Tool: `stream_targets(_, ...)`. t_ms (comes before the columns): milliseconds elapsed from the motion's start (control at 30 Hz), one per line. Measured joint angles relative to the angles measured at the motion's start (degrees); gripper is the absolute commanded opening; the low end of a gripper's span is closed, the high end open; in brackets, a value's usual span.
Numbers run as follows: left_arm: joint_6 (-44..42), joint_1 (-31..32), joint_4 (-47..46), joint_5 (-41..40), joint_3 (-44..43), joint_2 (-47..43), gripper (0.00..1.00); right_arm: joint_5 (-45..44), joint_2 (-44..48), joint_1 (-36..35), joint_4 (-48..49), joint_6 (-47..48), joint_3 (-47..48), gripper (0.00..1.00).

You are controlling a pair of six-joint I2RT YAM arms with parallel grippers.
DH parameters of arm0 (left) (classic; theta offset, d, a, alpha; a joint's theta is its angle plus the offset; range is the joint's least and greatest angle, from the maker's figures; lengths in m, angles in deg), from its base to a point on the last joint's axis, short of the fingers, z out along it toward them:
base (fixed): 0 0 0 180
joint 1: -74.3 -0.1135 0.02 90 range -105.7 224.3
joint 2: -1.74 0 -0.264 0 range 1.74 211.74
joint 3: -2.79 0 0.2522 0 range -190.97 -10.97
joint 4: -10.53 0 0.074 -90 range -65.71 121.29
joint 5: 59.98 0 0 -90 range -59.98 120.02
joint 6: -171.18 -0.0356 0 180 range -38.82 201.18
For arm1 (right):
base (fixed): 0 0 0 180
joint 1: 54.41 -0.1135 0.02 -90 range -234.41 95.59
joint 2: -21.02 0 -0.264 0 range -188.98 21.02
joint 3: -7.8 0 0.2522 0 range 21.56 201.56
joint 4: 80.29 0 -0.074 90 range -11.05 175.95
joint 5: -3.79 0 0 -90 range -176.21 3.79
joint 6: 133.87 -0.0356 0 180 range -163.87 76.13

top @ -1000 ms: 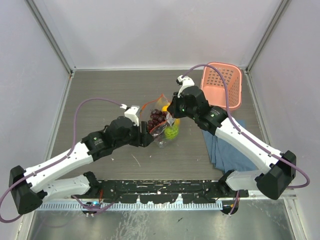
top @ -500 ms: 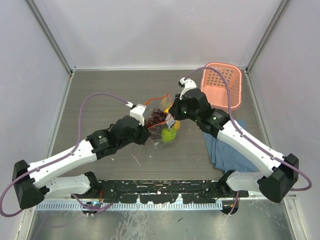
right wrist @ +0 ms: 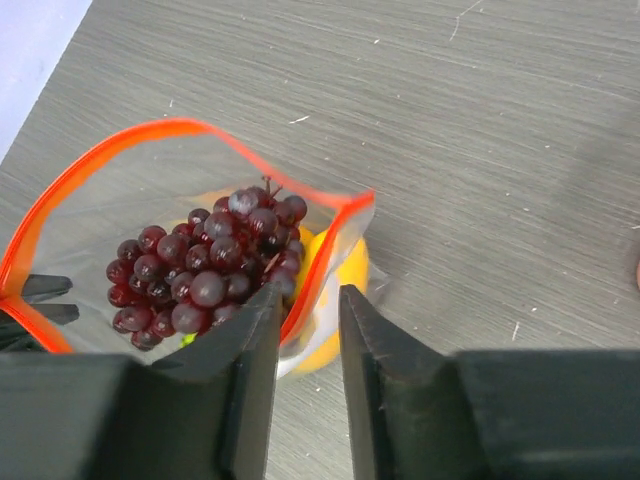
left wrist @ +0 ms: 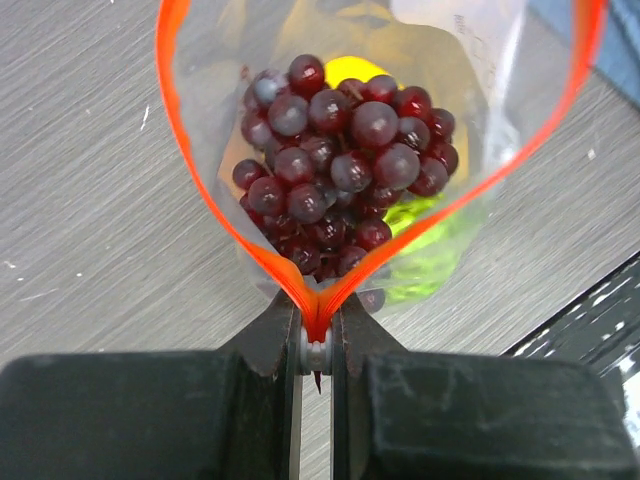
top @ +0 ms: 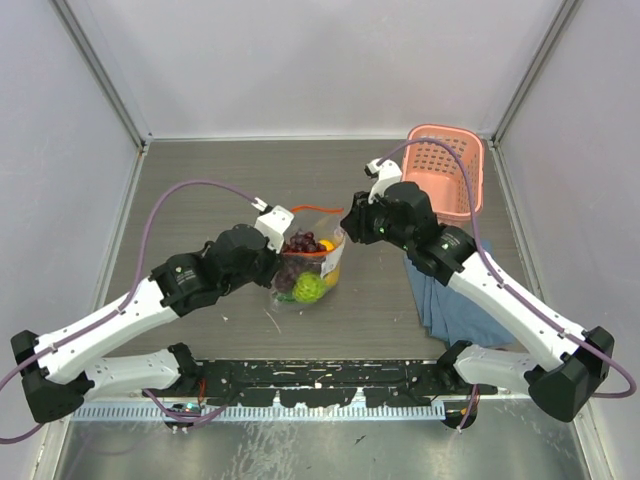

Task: Place the food in the zip-top bag and seal the zipper
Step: Adjust the zipper food storage bag at the center of the board.

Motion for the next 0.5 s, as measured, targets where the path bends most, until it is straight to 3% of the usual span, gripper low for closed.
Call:
stream_targets(200,-5.33,0.0,6.34,1.9,-1.66,0.02,0.0,3.61,0.9,2.69,-0.35,6.43,0.33,0.61)
stream_targets(500,-10.51,0.0,10.23,4.11,-3.15,0.04,0.0,18.12,-6.49,3.63,-1.99,14.67,6.71,0.68)
